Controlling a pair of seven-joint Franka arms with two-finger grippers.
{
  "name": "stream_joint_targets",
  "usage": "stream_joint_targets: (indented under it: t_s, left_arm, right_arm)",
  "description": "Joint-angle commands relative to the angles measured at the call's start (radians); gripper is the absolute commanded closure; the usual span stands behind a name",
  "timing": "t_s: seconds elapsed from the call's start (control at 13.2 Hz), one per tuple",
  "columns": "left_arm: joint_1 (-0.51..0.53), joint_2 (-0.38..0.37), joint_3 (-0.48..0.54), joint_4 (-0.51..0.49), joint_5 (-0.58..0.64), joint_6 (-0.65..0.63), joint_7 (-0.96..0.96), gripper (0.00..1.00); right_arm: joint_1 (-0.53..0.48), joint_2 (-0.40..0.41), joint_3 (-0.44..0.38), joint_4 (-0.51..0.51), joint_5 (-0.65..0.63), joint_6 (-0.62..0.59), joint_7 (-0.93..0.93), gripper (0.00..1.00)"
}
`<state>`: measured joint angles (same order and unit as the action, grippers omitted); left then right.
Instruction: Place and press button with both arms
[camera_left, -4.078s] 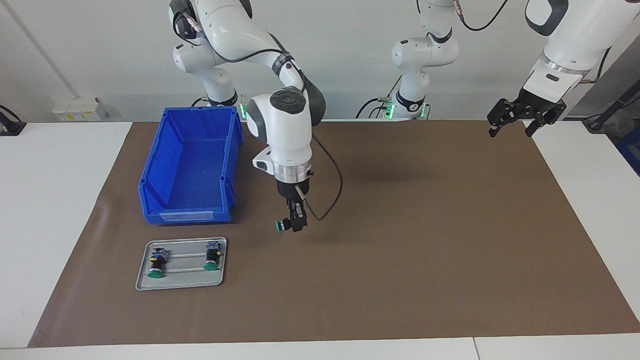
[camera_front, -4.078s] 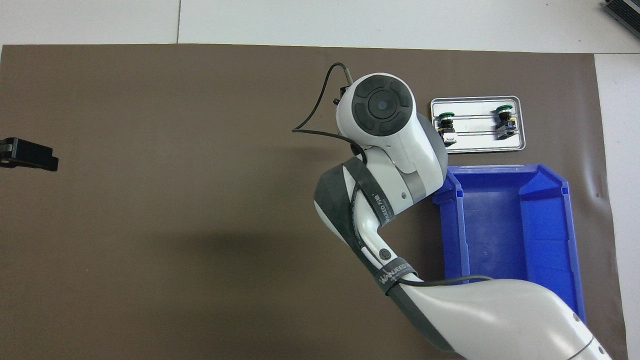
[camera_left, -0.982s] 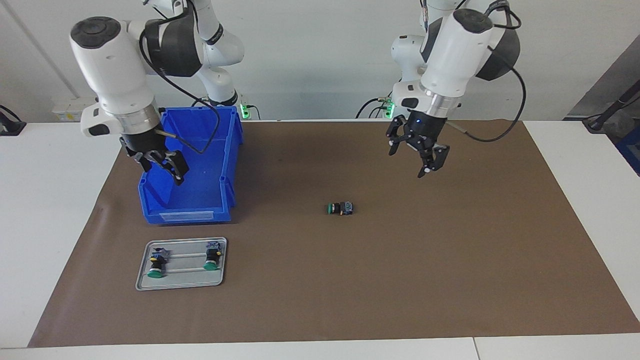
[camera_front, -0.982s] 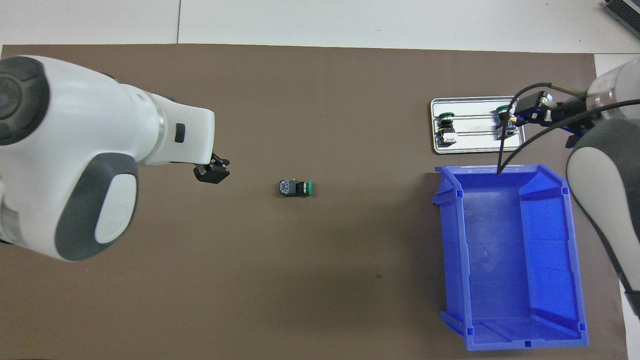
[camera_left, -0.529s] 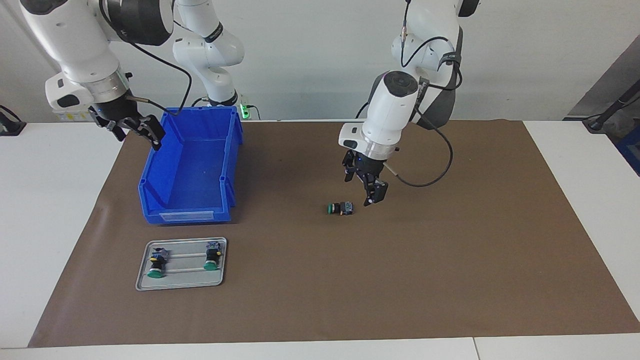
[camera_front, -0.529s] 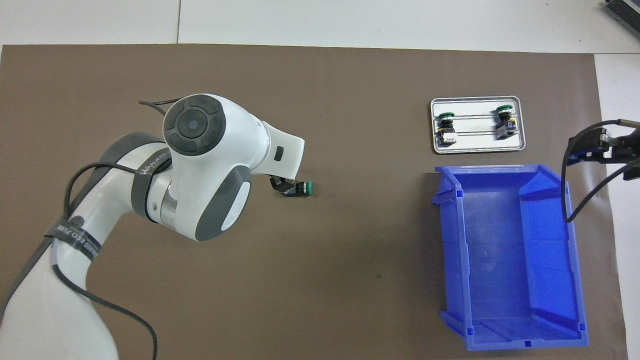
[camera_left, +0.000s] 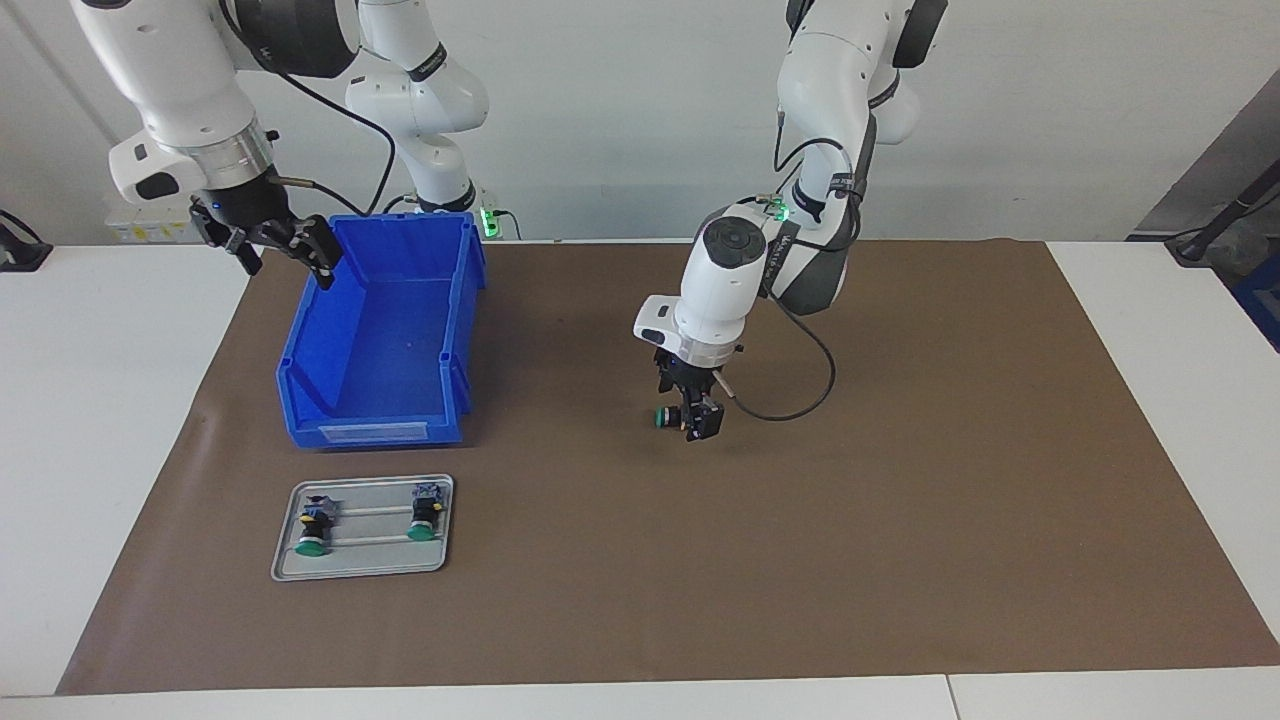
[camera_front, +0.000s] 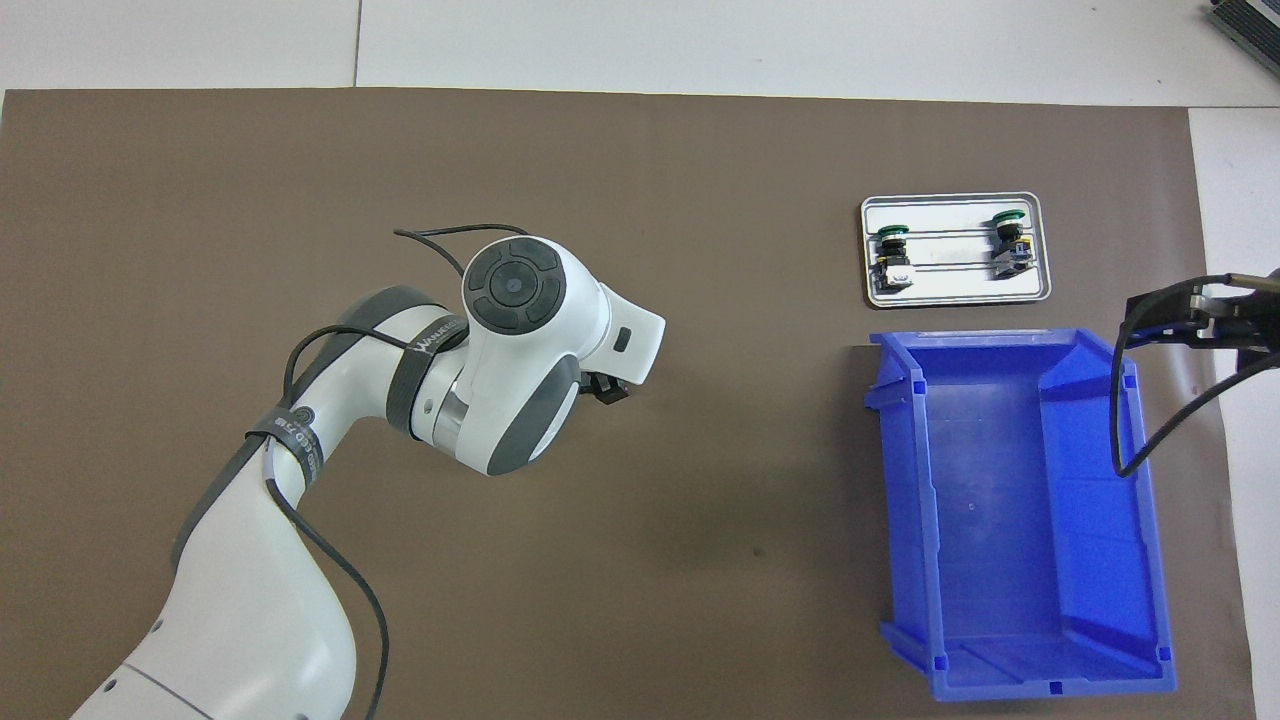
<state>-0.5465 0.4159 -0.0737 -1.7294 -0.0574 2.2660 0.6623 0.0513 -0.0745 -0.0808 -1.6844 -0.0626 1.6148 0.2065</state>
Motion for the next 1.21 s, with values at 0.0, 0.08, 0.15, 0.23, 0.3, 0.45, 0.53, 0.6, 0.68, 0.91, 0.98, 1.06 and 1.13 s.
stream_joint_targets:
  t_s: [0.0,0.08,0.15,0.23,0.3,0.45,0.53,0.6,0.68,0.91,0.98,1.06,1.13]
  left_arm:
    - [-0.024,0.000,0.018,-0.036,0.016,0.029,0.014,0.00]
    - [-0.024,-0.006,0.018,-0.059,0.016,0.041,0.016,0.00]
    - [-0.024,-0.009,0.018,-0.079,0.016,0.053,0.022,0.00]
    - [-0.029,-0.012,0.018,-0.090,0.016,0.056,0.022,0.00]
    - [-0.036,-0.011,0.018,-0.097,0.016,0.063,0.023,0.00]
    - [-0.050,0.004,0.018,-0.101,0.016,0.095,0.022,0.00]
    - [-0.052,0.006,0.018,-0.101,0.016,0.096,0.022,0.00]
    - [-0.053,0.007,0.018,-0.104,0.016,0.099,0.022,0.00]
    - [-0.055,0.010,0.018,-0.110,0.016,0.102,0.022,0.01]
    - [-0.069,0.012,0.020,-0.148,0.016,0.144,0.020,0.03]
    - [-0.072,0.012,0.020,-0.156,0.016,0.159,0.020,0.03]
    - [-0.073,0.012,0.020,-0.159,0.016,0.167,0.019,0.06]
    - [-0.073,0.012,0.020,-0.156,0.020,0.176,0.016,0.12]
  right_arm:
    - [-0.005,-0.011,0.001,0.021,0.018,-0.038,-0.048,0.00]
    - [-0.005,-0.008,0.000,0.037,0.020,-0.073,-0.052,0.00]
    - [-0.005,-0.007,0.001,0.044,0.021,-0.097,-0.052,0.00]
    - [-0.005,-0.008,0.001,0.038,0.024,-0.105,-0.052,0.00]
    - [-0.005,-0.010,0.000,0.034,0.044,-0.096,-0.050,0.00]
    - [0.005,-0.010,0.001,0.034,0.043,-0.093,-0.052,0.00]
    - [0.021,-0.010,0.001,0.034,0.038,-0.093,-0.050,0.00]
    - [0.025,-0.010,0.001,0.034,0.032,-0.092,-0.050,0.00]
    - [0.028,-0.010,0.001,0.034,0.030,-0.090,-0.048,0.00]
    - [0.028,-0.013,0.001,0.029,0.027,-0.086,-0.047,0.00]
    - [0.027,-0.014,0.001,0.023,0.027,-0.073,-0.047,0.00]
    - [0.027,-0.014,0.001,0.020,0.027,-0.058,-0.048,0.00]
    - [0.027,-0.014,0.001,0.020,0.026,-0.047,-0.048,0.00]
